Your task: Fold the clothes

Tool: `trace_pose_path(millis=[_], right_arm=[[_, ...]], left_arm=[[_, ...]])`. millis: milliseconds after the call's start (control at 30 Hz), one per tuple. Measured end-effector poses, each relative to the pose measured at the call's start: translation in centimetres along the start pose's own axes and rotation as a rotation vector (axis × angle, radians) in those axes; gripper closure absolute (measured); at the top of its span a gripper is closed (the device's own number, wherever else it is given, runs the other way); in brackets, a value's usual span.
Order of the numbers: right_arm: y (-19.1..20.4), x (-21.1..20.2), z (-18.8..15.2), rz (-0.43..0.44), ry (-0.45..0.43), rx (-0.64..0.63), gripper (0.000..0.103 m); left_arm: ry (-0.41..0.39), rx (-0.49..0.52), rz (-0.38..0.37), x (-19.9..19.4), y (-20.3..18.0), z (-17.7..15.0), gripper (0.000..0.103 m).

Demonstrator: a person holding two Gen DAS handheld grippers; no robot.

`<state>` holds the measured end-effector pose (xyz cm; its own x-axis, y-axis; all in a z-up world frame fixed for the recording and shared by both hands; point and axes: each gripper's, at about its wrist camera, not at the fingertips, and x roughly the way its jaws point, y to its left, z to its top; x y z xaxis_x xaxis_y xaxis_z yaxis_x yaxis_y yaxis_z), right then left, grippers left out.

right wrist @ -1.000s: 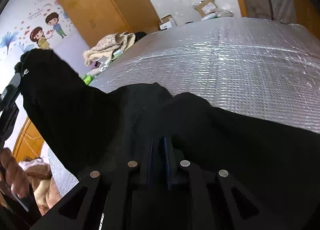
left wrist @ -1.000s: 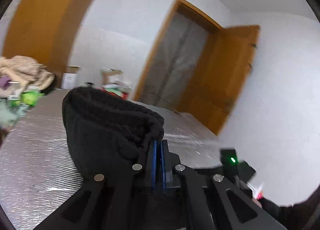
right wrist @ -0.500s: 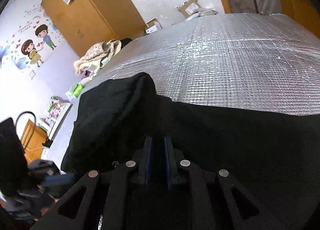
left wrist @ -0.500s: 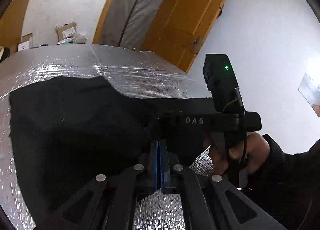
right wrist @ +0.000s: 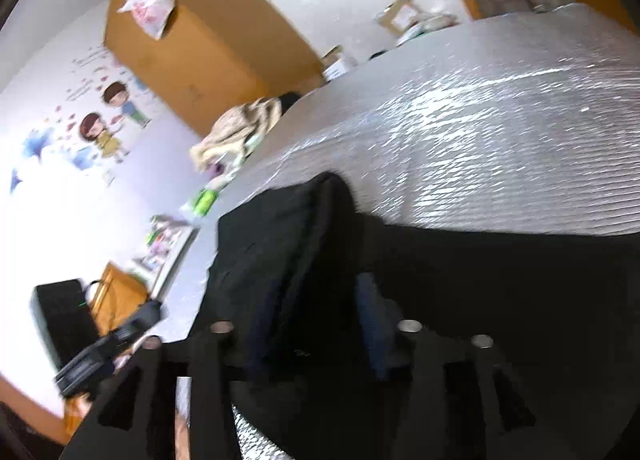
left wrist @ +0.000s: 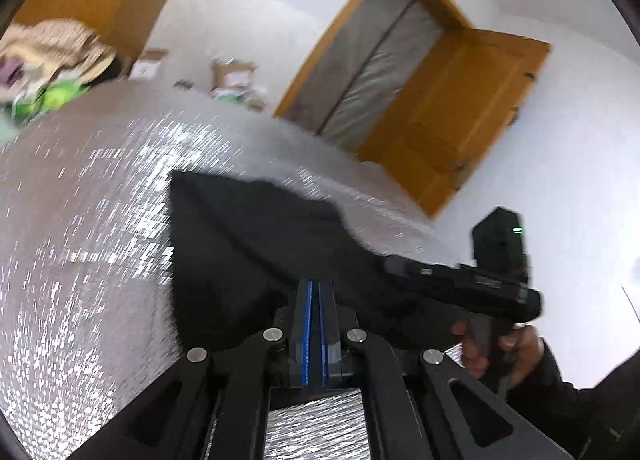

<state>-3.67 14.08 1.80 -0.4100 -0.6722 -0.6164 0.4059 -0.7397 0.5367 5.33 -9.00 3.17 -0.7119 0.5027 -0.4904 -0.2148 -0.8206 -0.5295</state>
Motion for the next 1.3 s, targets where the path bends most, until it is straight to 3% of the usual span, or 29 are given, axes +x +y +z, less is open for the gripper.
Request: trace_pose_path(millis=[200,400,467,567,900,933,1000,1067,1100,1167,1300], right_arm=[[0.6,1.2,0.1,0.082,0.058,-0.031,0.053],[0.5,2.8,0.8,0.062,0.11,-0.066,0.054],[0.7,3.0,0.8,0.059,0.126,-0.09,0.075],[1.0,2.6,0.7,0.076,0.138,-0.094,0.084],[2.5,-1.7,-0.1,0.236,0.129,0.028,0.088],[2.3,-1.9,-0.2,0.235,0.132,0.038,0.088],[0.4,-0.7,-1.2,0.143,0.163,0.054,0.086],[-1.9,0.6,-1.8,0.084,0.181,0.116,0.077],[-2.4,0.5,-1.8,0.108,0.161,0.144,0.076],[-1.8,-0.4,-1.3,0.066,0.105,0.106,0.071],[-0.8,-1.7,0.2,0.032,0.013,0.036,0.071]], left_arm=[[0.031,-0.076,0.06,1.2,2.2,-0.9,0.101],[0.045,-0.093,0.084,1.1,3.2,-1.5,0.101],[0.047,-0.097,0.085,1.2,3.3,-1.7,0.101],[0.049,-0.098,0.087,1.2,3.5,-1.9,0.101],[0.034,-0.095,0.113,-0.4,3.6,-1.9,0.101],[0.033,-0.099,0.113,-0.5,3.7,-2.0,0.101],[0.032,-0.107,0.109,-0.6,3.6,-2.1,0.101],[0.037,-0.096,0.114,-0.8,3.2,-2.1,0.101],[0.035,-0.083,0.115,-1.0,2.8,-2.1,0.101],[0.031,-0.069,0.112,-1.1,2.5,-2.0,0.101],[0.033,-0.047,0.117,-0.9,1.9,-1.9,0.101]])
